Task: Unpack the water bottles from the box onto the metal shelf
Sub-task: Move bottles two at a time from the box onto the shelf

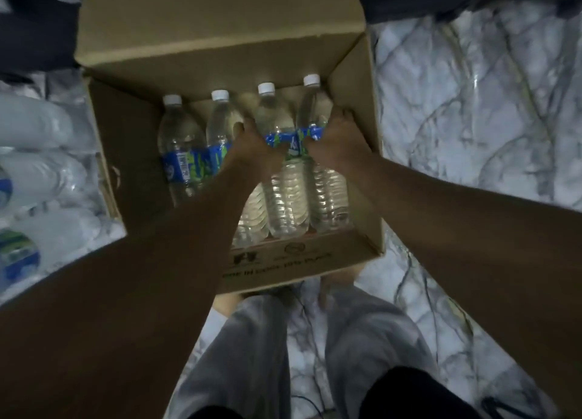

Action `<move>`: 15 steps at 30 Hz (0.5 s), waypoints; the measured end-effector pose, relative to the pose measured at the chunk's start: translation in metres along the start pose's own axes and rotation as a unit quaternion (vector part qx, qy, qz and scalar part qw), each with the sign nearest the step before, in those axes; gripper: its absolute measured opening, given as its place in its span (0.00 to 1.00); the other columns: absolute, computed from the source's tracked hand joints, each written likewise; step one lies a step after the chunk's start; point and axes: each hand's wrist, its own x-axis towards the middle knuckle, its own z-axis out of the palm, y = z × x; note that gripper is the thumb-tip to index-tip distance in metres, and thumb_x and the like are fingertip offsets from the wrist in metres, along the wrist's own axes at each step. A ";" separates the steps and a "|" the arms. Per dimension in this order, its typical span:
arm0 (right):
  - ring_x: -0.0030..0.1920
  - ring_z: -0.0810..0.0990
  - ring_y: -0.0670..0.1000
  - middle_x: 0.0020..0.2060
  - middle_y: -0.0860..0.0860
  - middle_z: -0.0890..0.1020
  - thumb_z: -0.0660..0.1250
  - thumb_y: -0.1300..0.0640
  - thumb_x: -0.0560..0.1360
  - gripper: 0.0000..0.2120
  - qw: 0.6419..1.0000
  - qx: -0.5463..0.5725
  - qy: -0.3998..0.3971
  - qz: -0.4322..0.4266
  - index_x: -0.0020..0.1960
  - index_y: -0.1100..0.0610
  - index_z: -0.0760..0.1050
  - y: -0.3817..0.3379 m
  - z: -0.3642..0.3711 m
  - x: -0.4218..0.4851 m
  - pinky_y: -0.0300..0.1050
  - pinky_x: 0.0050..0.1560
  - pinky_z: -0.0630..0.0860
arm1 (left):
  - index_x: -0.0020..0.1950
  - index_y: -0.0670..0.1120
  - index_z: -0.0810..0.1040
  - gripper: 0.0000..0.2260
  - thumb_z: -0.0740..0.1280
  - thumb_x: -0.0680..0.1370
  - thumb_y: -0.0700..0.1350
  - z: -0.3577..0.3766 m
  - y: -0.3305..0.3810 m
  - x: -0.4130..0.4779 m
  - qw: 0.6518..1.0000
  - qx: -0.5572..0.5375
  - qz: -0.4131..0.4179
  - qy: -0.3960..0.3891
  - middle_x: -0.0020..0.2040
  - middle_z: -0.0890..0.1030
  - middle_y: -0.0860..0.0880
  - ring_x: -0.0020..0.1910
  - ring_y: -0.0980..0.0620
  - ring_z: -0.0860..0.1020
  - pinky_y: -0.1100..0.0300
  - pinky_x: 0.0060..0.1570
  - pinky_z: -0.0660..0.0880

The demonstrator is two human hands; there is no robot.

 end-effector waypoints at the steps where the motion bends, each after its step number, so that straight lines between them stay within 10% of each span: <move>1: 0.69 0.68 0.60 0.68 0.61 0.67 0.69 0.48 0.72 0.36 1.000 -0.006 0.000 -0.007 0.71 0.64 0.60 -0.002 0.005 0.012 0.51 0.69 0.67 | 0.77 0.42 0.61 0.37 0.69 0.75 0.58 0.004 0.002 0.015 1.000 0.016 0.011 0.007 0.74 0.66 0.40 0.71 0.39 0.69 0.45 0.69 0.69; 3: 0.72 0.63 0.60 0.71 0.62 0.66 0.59 0.40 0.73 0.39 0.999 -0.036 -0.006 -0.028 0.75 0.63 0.57 -0.007 0.014 0.034 0.51 0.73 0.59 | 0.73 0.43 0.67 0.30 0.67 0.77 0.58 0.007 0.005 0.041 0.998 0.054 0.017 0.001 0.70 0.71 0.38 0.68 0.36 0.72 0.45 0.65 0.72; 7: 0.70 0.69 0.59 0.71 0.60 0.68 0.55 0.35 0.72 0.39 0.999 -0.045 0.000 -0.030 0.76 0.57 0.56 -0.014 0.020 0.066 0.54 0.70 0.67 | 0.54 0.41 0.77 0.22 0.66 0.75 0.60 0.004 0.014 0.071 0.995 -0.004 -0.089 -0.048 0.50 0.82 0.41 0.36 0.45 0.82 0.59 0.24 0.77; 15: 0.58 0.81 0.56 0.59 0.56 0.81 0.75 0.44 0.65 0.30 0.997 -0.081 -0.015 -0.010 0.62 0.58 0.76 -0.019 0.010 0.089 0.50 0.56 0.79 | 0.68 0.40 0.73 0.24 0.65 0.79 0.55 0.003 0.012 0.079 1.000 0.008 -0.023 -0.004 0.63 0.78 0.39 0.61 0.38 0.79 0.47 0.59 0.75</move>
